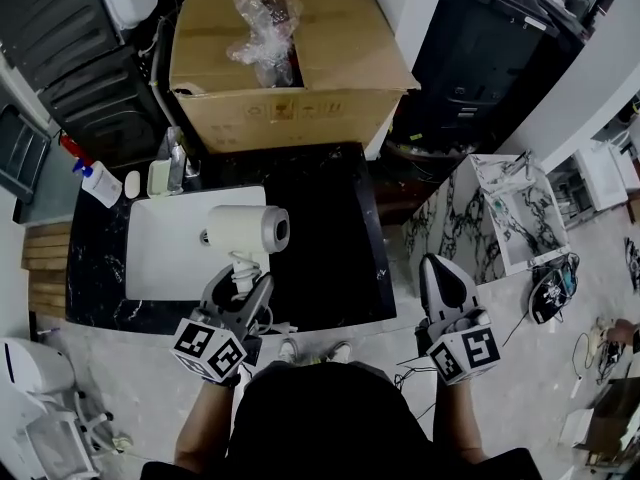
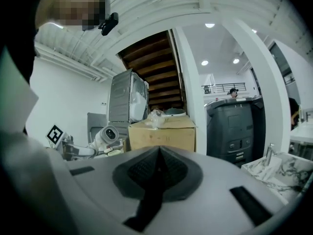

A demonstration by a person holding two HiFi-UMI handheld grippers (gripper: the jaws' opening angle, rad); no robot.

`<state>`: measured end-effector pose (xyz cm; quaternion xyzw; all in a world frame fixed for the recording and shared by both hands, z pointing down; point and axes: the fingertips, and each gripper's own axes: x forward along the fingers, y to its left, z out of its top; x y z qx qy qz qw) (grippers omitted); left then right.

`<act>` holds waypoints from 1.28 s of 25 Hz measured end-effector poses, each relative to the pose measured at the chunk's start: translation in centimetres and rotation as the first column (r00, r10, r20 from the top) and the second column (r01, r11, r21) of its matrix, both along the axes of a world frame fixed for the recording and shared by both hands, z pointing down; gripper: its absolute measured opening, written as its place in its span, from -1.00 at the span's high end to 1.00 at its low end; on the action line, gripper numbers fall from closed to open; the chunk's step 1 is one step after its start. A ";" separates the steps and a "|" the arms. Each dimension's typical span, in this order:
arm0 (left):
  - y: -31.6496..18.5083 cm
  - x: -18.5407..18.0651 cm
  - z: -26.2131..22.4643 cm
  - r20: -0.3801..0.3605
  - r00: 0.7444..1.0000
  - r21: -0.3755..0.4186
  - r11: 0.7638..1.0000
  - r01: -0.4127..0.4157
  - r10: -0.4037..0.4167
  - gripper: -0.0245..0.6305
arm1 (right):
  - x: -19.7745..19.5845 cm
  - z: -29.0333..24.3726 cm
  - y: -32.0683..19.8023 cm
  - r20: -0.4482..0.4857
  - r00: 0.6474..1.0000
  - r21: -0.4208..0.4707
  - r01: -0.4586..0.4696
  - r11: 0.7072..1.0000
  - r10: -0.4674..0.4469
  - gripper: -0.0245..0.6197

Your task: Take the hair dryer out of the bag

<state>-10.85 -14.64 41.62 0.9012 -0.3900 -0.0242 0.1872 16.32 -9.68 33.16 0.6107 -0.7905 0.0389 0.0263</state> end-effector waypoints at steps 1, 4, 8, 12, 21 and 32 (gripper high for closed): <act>0.1 -0.3 -0.1 0.010 1.000 0.012 1.000 0.016 -0.016 0.19 | 0.3 -0.5 0.1 0.006 1.000 0.012 -0.012 1.000 0.012 0.89; 0.4 -1.0 -0.9 0.039 0.998 0.039 0.998 0.055 -0.057 0.19 | 0.4 -2.1 0.0 0.049 0.999 0.055 -0.020 0.998 0.017 0.89; 0.8 -1.3 -1.7 0.062 0.995 0.058 0.996 0.071 -0.074 0.19 | 1.3 -2.2 0.1 0.003 0.999 0.051 -0.041 0.998 0.041 0.89; 0.6 -1.1 -2.3 0.060 0.995 0.064 0.995 0.072 -0.075 0.19 | 1.3 -2.4 -0.2 0.002 0.999 0.053 -0.041 0.998 0.041 0.89; 0.6 -0.7 -3.6 0.056 0.997 0.078 0.995 0.054 -0.059 0.19 | 0.2 -2.5 -1.1 0.002 1.000 0.055 -0.007 0.998 0.007 0.89; 1.1 -0.7 -3.7 0.030 0.997 0.064 0.996 0.067 -0.069 0.19 | -1.0 -2.3 -1.6 -0.062 0.996 0.051 0.062 0.997 -0.059 0.89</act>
